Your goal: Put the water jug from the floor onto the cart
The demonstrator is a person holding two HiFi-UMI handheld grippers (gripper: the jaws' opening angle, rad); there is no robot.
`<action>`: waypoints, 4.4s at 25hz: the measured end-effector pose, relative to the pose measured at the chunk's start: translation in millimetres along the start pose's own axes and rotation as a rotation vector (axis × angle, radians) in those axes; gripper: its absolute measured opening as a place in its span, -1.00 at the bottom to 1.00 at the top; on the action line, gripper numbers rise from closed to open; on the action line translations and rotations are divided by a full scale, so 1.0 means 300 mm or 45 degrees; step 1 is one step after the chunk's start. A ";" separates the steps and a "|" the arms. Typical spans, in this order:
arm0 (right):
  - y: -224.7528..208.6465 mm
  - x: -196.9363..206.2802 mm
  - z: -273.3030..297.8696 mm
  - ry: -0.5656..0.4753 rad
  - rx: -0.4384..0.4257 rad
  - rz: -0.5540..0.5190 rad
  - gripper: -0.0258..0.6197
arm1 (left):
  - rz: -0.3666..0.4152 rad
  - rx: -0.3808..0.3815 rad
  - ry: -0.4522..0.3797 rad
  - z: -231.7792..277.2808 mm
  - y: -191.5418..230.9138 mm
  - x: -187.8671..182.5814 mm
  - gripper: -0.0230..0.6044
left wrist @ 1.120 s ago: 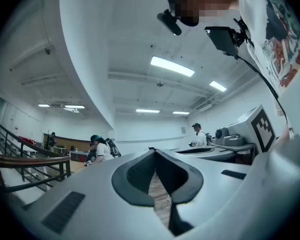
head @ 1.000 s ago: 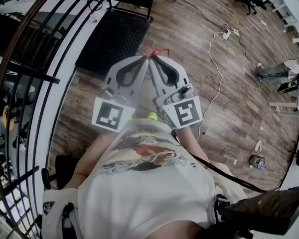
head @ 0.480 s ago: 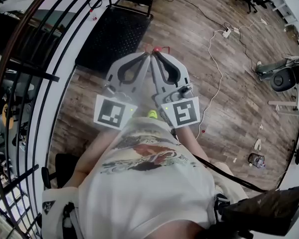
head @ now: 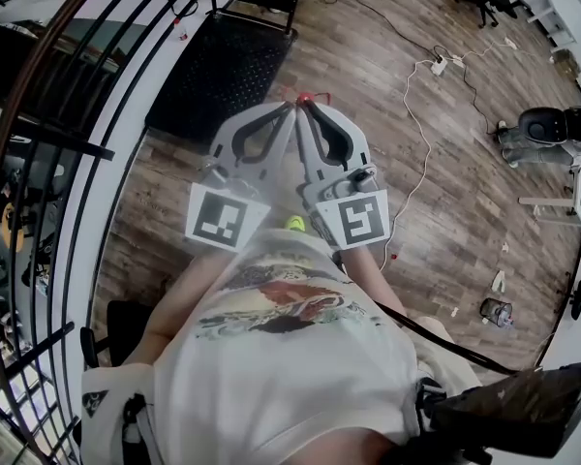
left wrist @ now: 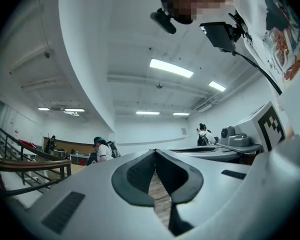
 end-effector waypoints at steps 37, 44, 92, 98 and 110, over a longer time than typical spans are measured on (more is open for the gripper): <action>-0.309 0.200 0.244 0.116 0.024 0.034 -0.83 | 0.211 0.117 0.168 0.362 0.211 0.154 -0.89; -0.544 0.251 0.320 0.041 -0.019 0.061 -0.83 | 0.237 0.074 0.184 0.596 0.218 0.212 -0.89; -0.801 0.525 0.660 0.189 0.404 -0.013 -0.83 | -0.097 0.393 0.147 1.044 0.590 0.486 -0.89; -0.826 0.747 0.633 0.242 0.403 0.015 -0.83 | -0.142 0.372 0.152 1.058 0.597 0.718 -0.89; -0.912 1.300 0.530 0.347 0.277 0.080 -0.82 | -0.001 0.338 0.316 1.064 0.574 1.278 -0.88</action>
Point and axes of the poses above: the fingertips, and each gripper's own axes: z forward along the fingers, y to its left, x out of its underside, the point moved 9 cm from there along -z, backward along the fingers, and after that the axes turned 4 degrees about -z, right-handed, at the moved point
